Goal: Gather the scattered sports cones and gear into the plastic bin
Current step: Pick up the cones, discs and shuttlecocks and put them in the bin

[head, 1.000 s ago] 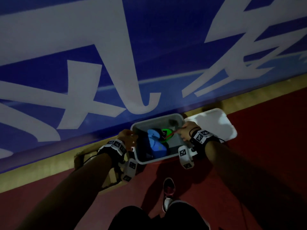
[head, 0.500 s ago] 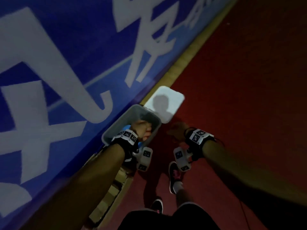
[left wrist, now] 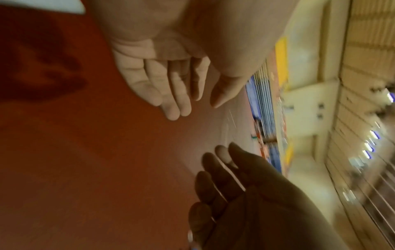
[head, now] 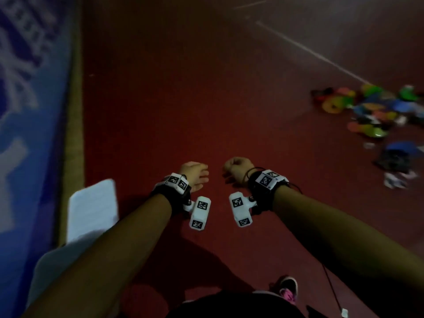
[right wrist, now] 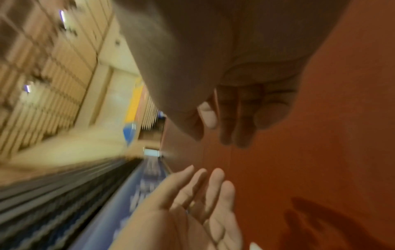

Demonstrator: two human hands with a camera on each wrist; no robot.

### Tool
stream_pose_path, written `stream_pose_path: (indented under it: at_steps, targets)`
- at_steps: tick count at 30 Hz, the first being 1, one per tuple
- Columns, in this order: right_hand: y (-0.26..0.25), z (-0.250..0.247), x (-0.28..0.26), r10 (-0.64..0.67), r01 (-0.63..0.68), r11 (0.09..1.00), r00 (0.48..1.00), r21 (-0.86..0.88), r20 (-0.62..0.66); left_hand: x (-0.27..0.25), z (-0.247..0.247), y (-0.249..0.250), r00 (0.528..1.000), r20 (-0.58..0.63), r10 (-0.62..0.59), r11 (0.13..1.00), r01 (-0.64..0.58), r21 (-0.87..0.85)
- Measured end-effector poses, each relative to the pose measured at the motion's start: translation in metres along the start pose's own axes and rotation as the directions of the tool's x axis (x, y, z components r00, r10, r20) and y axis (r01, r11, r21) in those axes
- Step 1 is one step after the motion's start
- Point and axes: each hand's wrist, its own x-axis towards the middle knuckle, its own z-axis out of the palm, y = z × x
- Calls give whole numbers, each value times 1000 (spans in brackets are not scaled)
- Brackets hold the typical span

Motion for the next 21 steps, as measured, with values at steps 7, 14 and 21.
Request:
stream_pose_path:
  at_steps: [7,14,21]
  targets:
    - [76,-283,-11,57,100,935,903,339,-426,15,301,51,965,258,34,978,-85,189]
    - [153,-483,-5,359,83,794,735,603,-575,29,512,75,893,451,-15,922,-162,351]
    - [190,-604,44,492,-84,764,716,639,-495,108,672,111,822,557,-121,871,-181,456]
